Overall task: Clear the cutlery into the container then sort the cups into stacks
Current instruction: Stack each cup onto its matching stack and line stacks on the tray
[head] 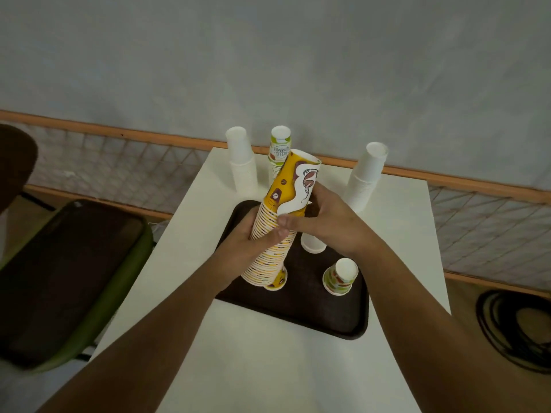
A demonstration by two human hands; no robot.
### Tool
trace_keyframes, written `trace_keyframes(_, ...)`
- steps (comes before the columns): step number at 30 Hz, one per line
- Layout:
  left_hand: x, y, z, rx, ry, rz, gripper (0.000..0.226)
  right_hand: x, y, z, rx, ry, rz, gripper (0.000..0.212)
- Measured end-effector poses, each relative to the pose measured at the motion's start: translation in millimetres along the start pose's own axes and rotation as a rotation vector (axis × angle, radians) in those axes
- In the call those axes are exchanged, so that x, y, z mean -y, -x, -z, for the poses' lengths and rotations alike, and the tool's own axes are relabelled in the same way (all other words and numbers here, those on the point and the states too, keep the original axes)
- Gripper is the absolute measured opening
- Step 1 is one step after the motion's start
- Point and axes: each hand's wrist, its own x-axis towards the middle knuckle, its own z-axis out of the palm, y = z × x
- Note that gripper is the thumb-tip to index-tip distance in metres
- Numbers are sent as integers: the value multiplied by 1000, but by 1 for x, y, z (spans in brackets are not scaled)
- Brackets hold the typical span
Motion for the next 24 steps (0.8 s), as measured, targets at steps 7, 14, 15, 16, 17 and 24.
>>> trace_keyframes(7,10,28,26,-29,-40,-15,63,16,0,-35,51,23,39,64)
trace_keyframes(14,21,41,40,-64,-68,-5,74,19,9,-60,-88,-78,68,64)
trace_keyframes(15,22,43,40,-64,-68,1,73,20,10,-61,-94,-79,70,63)
trace_keyframes(16,24,46,41,-63,-66,4,73,21,12,-61,-101,-79,72,63)
trace_keyframes(17,25,48,41,-62,-69,6,74,22,13,-62,-109,-82,73,63)
trace_keyframes(24,29,61,38,-47,-81,-40,80,27,20,-65,-125,-75,71,65)
